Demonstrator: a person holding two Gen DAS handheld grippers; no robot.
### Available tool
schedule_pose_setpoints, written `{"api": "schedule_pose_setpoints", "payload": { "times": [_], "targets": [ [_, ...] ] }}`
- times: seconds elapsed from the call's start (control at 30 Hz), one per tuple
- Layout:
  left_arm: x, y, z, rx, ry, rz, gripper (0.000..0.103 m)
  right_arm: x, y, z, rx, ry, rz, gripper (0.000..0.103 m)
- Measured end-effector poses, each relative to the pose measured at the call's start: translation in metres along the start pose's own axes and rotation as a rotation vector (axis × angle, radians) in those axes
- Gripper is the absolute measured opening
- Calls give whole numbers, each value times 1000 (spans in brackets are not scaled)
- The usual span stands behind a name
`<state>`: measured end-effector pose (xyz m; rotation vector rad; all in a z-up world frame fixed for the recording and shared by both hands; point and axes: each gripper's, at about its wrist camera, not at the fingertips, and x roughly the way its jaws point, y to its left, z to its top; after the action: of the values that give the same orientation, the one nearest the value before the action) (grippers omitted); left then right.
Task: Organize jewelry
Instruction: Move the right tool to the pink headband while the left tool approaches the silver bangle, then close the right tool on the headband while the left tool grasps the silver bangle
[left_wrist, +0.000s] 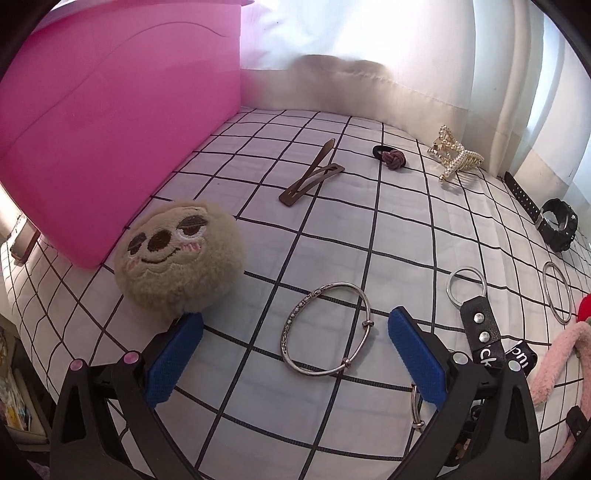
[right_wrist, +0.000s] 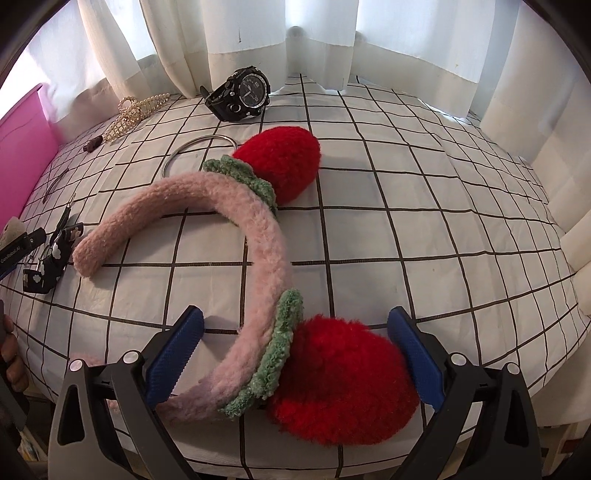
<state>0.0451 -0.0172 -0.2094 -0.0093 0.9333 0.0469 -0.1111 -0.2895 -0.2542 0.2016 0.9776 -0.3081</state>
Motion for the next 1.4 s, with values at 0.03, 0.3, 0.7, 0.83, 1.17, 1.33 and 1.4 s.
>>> {"api": "schedule_pose_setpoints", "payload": {
  "times": [0.03,0.3,0.7,0.83,1.17,1.33,1.4],
  "targets": [
    [0,0,1,-1,2,-1,97,0,0,0,-5,-4,3,95],
    [-10,-6,-5,43,-4,-38,74,1,2,3,-18,18,12,93],
    [-17,-18,-5,110,-15,-84,41,-8,12,8,-73,-10,84,42],
    [-20,-14,-4,100,-10,-97,41,-16,9,13,-63,-42,98,29],
    [-40,-15,6,99,-39,-117,41,-23,11,24,-73,-40,140,9],
    [-43,-14,6,99,-48,-117,41,-19,12,26,-76,-14,160,9],
    [-43,-14,5,97,-42,-119,41,-16,11,28,-73,1,162,9]
  ]
}}
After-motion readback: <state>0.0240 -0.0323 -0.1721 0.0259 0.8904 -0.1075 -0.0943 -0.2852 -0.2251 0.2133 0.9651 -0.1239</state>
